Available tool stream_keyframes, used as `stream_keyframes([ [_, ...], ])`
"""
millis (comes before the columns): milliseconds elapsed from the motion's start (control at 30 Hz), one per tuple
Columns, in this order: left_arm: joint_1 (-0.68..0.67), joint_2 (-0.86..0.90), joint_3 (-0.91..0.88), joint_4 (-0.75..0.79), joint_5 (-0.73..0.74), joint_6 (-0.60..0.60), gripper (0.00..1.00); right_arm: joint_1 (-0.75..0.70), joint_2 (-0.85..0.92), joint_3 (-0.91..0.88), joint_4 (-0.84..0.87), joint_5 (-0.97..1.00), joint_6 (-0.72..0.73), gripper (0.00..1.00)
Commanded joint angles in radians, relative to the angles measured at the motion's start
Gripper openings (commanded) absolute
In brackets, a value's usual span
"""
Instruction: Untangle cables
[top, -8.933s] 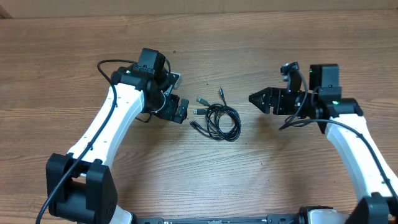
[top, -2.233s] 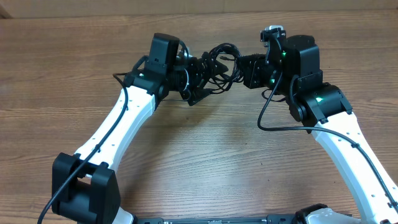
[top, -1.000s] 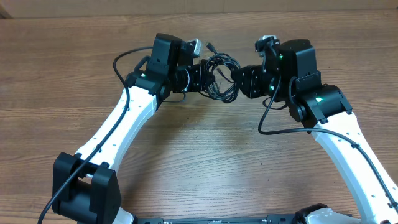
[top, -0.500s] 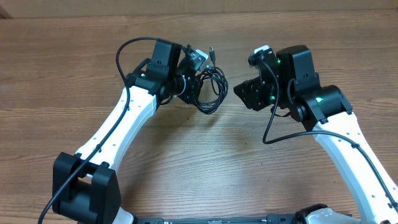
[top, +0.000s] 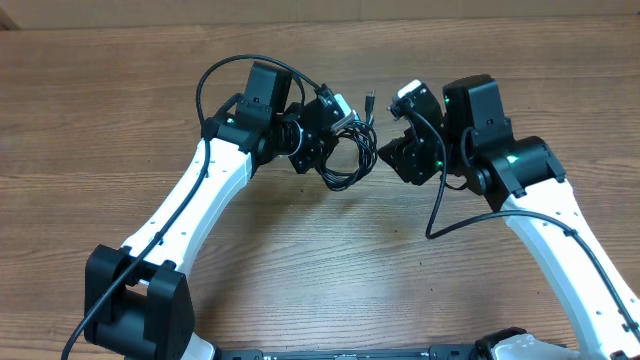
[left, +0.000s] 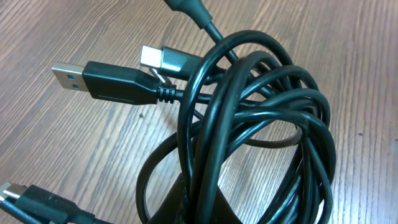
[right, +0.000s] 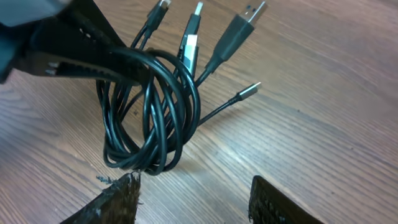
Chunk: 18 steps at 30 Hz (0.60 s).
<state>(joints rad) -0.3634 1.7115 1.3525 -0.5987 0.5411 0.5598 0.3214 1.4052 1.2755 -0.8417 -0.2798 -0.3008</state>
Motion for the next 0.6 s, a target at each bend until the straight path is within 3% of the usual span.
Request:
stream_keyframes([
  [0,-0.002,0.003,0.011,0.005,0.055,0.050,0.04,-0.003,0.021,0.005,-0.003,0.008,-0.014,0.55],
  [400,-0.002,0.003,0.011,0.006,0.113,0.119,0.04,-0.003,0.038,0.005,0.002,-0.014,-0.014,0.56],
  [567,-0.002,0.003,0.011,0.020,0.105,0.086,0.04,-0.003,0.063,0.005,0.001,-0.030,0.038,0.56],
])
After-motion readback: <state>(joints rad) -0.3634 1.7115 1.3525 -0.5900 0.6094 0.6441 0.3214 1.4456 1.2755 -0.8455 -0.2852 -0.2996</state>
